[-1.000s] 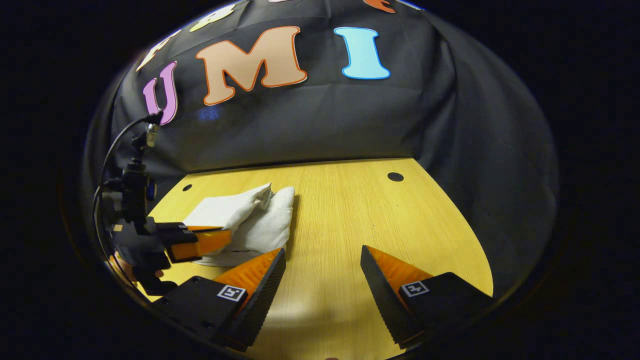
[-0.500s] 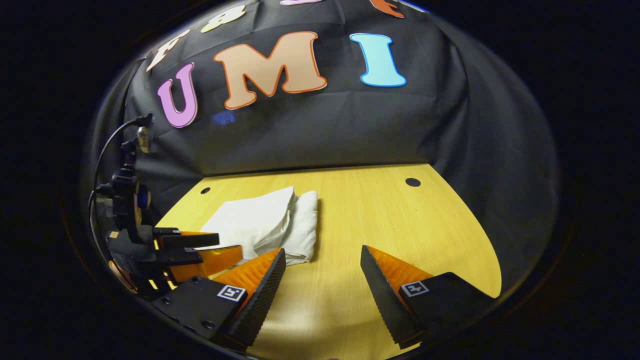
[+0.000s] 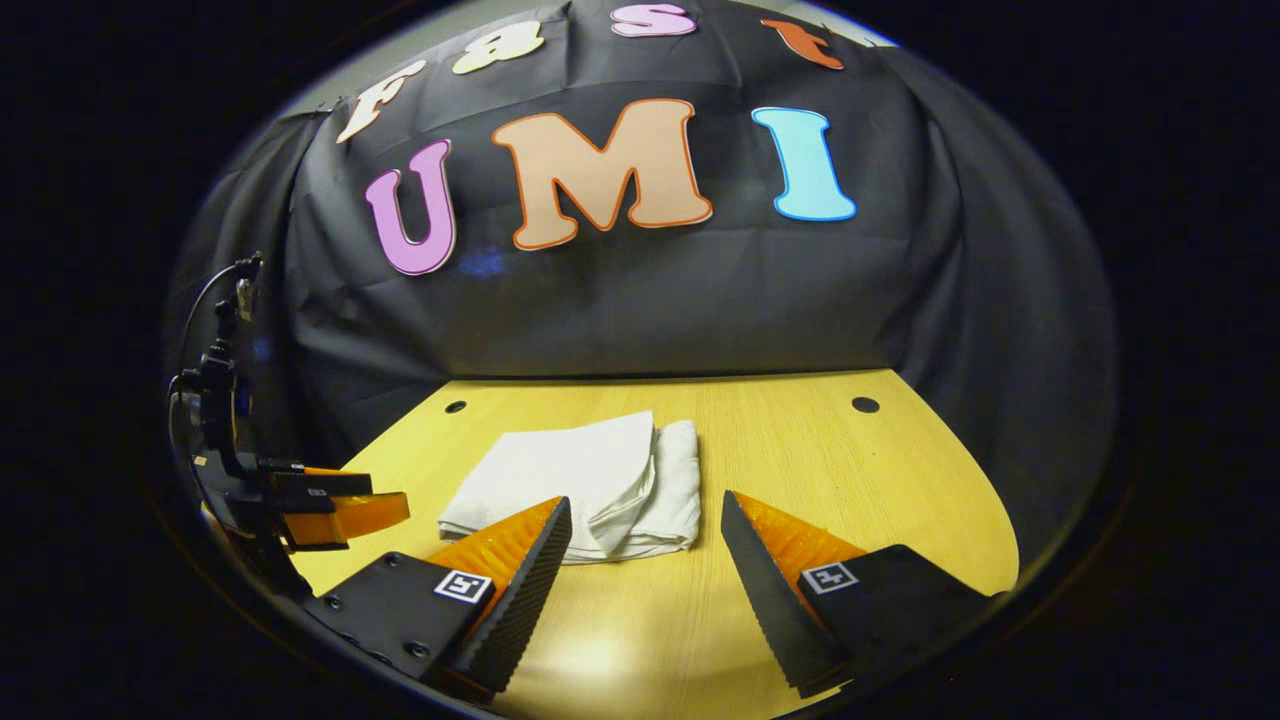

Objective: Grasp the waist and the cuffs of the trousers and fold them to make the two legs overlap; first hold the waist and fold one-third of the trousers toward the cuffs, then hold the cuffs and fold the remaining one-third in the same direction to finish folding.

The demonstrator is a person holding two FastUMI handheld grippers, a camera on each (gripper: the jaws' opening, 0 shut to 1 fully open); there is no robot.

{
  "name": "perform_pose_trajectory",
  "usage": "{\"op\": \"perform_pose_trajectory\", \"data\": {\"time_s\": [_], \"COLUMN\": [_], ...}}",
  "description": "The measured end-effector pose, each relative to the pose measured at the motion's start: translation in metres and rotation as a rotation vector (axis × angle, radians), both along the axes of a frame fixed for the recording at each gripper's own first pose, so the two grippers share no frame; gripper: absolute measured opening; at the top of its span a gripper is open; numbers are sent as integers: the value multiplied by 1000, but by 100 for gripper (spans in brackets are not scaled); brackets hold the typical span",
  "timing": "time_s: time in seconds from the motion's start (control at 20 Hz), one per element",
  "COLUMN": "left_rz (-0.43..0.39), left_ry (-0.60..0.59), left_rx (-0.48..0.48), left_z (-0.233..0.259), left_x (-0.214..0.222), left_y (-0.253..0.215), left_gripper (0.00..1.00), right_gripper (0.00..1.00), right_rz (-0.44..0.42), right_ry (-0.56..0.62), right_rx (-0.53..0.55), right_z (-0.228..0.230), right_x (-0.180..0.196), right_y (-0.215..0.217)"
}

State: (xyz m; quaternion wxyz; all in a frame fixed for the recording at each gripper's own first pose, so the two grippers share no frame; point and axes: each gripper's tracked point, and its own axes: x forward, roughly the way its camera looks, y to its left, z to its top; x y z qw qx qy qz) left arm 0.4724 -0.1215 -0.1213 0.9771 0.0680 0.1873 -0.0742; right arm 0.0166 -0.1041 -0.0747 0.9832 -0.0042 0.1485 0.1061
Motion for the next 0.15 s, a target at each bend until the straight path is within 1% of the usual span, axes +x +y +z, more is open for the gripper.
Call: {"op": "perform_pose_trajectory", "data": {"time_s": [0.1, 0.15], "left_rz": [15, 23], "left_ry": [28, 33], "left_rx": [-25, -30], "left_z": [-5, -8], "left_x": [-4, -2], "left_y": [6, 6], "left_gripper": [95, 95], "right_gripper": [96, 92], "right_rz": [-1, -4], "right_ry": [2, 3], "right_rx": [-12, -18], "right_z": [-1, -2], "right_x": [-5, -8], "right_y": [4, 5]}}
